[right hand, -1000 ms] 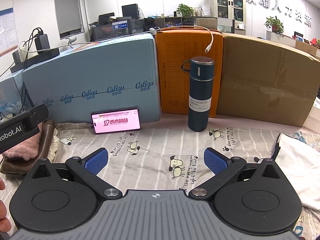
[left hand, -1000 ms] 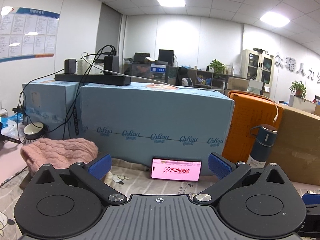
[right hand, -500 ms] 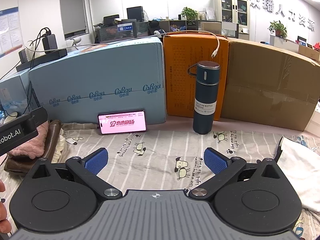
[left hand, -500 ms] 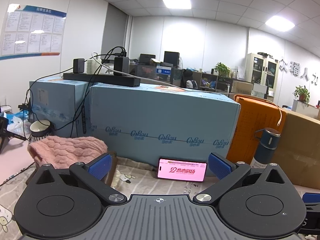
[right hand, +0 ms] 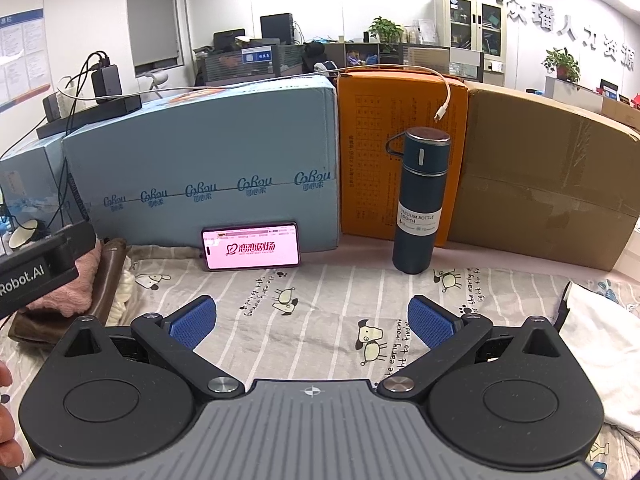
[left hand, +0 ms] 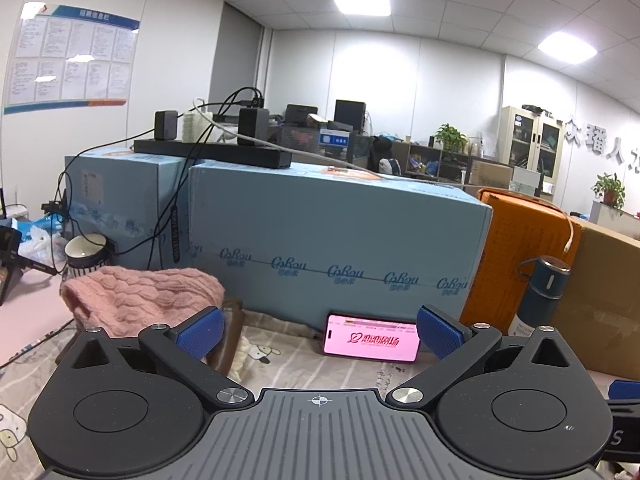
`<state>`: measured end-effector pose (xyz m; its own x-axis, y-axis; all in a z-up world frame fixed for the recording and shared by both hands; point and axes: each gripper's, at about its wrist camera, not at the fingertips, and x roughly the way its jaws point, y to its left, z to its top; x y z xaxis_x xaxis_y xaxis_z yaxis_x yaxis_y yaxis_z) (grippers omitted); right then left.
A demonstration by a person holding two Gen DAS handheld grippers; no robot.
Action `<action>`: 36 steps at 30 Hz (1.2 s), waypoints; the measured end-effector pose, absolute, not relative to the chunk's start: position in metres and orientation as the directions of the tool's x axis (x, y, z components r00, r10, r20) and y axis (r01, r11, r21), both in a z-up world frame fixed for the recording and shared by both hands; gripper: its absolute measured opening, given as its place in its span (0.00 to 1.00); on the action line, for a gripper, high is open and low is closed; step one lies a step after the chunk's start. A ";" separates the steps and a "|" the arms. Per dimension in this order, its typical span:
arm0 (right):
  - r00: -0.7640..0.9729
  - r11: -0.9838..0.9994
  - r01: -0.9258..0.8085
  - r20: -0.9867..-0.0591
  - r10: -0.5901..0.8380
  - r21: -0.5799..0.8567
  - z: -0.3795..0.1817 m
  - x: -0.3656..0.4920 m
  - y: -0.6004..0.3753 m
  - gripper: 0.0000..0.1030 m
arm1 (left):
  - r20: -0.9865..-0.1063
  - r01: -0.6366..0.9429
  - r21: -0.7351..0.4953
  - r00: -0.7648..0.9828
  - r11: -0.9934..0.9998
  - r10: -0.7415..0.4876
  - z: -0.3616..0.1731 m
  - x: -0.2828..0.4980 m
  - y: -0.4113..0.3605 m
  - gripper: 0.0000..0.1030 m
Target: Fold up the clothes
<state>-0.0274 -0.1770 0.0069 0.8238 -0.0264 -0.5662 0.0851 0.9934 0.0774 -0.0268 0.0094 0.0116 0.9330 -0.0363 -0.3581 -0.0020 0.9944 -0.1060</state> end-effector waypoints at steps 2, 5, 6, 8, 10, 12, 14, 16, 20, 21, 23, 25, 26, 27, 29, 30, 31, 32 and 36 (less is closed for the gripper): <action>0.828 0.992 0.086 -0.561 -0.022 0.088 0.006 -0.026 -0.177 1.00 | -0.361 -0.008 -0.107 0.932 0.994 -0.031 0.009 -0.025 0.011 1.00; 0.830 0.989 0.090 -0.557 -0.012 0.114 0.000 -0.024 -0.177 1.00 | -0.365 -0.019 -0.108 0.931 0.994 -0.022 0.000 -0.022 0.015 1.00; 0.831 0.987 0.097 -0.556 -0.011 0.125 -0.002 -0.023 -0.178 1.00 | -0.373 -0.025 -0.109 0.928 0.994 -0.018 -0.004 -0.020 0.016 1.00; 0.832 0.985 0.106 -0.554 -0.012 0.137 -0.005 -0.019 -0.178 1.00 | -0.380 -0.033 -0.115 0.925 0.993 -0.014 -0.010 -0.017 0.019 1.00; 0.834 0.984 0.111 -0.551 -0.016 0.139 -0.008 -0.014 -0.177 1.00 | -0.385 -0.043 -0.122 0.923 0.992 -0.007 -0.016 -0.013 0.022 1.00; 0.837 0.984 0.117 -0.546 -0.026 0.133 -0.010 -0.009 -0.177 1.00 | -0.389 -0.053 -0.126 0.921 0.991 0.000 -0.019 -0.009 0.025 1.00; 0.839 0.985 0.122 -0.544 -0.036 0.123 -0.011 -0.004 -0.176 1.00 | -0.396 -0.058 -0.132 0.918 0.990 0.001 -0.023 -0.004 0.027 1.00; 0.840 0.986 0.126 -0.541 -0.046 0.112 -0.013 0.002 -0.176 1.00 | -0.405 -0.060 -0.139 0.915 0.988 -0.002 -0.027 0.001 0.029 1.00; 0.837 0.985 0.138 -0.543 -0.061 0.101 -0.015 0.010 -0.175 1.00 | -0.422 -0.062 -0.148 0.907 0.987 -0.007 -0.034 0.010 0.031 1.00; 0.837 0.986 0.137 -0.544 -0.062 0.099 -0.015 0.012 -0.175 1.00 | -0.426 -0.061 -0.150 0.905 0.987 -0.009 -0.035 0.011 0.031 1.00; 0.834 0.986 0.136 -0.548 -0.063 0.094 -0.016 0.015 -0.173 1.00 | -0.433 -0.054 -0.152 0.901 0.987 -0.017 -0.036 0.013 0.031 1.00; 0.833 0.987 0.127 -0.550 -0.054 0.095 -0.016 0.016 -0.172 1.00 | -0.437 -0.048 -0.150 0.899 0.988 -0.023 -0.035 0.013 0.030 1.00; 0.834 0.988 0.122 -0.550 -0.048 0.098 -0.016 0.016 -0.171 1.00 | -0.435 -0.044 -0.147 0.900 0.988 -0.025 -0.034 0.013 0.029 1.00; 0.835 0.988 0.117 -0.548 -0.043 0.100 -0.016 0.016 -0.172 1.00 | -0.433 -0.042 -0.144 0.901 0.989 -0.024 -0.032 0.012 0.028 1.00; 0.838 0.989 0.114 -0.544 -0.042 0.099 -0.014 0.014 -0.173 1.00 | -0.425 -0.037 -0.139 0.905 0.990 -0.026 -0.028 0.011 0.025 1.00; 0.840 0.989 0.113 -0.540 -0.042 0.099 -0.012 0.012 -0.174 1.00 | -0.420 -0.034 -0.137 0.907 0.990 -0.027 -0.026 0.010 0.023 1.00; 0.844 0.989 0.113 -0.535 -0.043 0.099 -0.010 0.010 -0.176 1.00 | -0.415 -0.030 -0.133 0.910 0.991 -0.028 -0.024 0.009 0.021 1.00; 0.848 0.989 0.115 -0.527 -0.046 0.098 -0.009 0.008 -0.178 1.00 | -0.408 -0.026 -0.128 0.912 0.991 -0.029 -0.021 0.008 0.019 1.00; 0.862 0.988 0.122 -0.503 -0.057 0.097 -0.002 -0.003 -0.189 1.00 | -0.382 -0.009 -0.102 0.923 0.995 -0.031 -0.008 0.004 0.008 1.00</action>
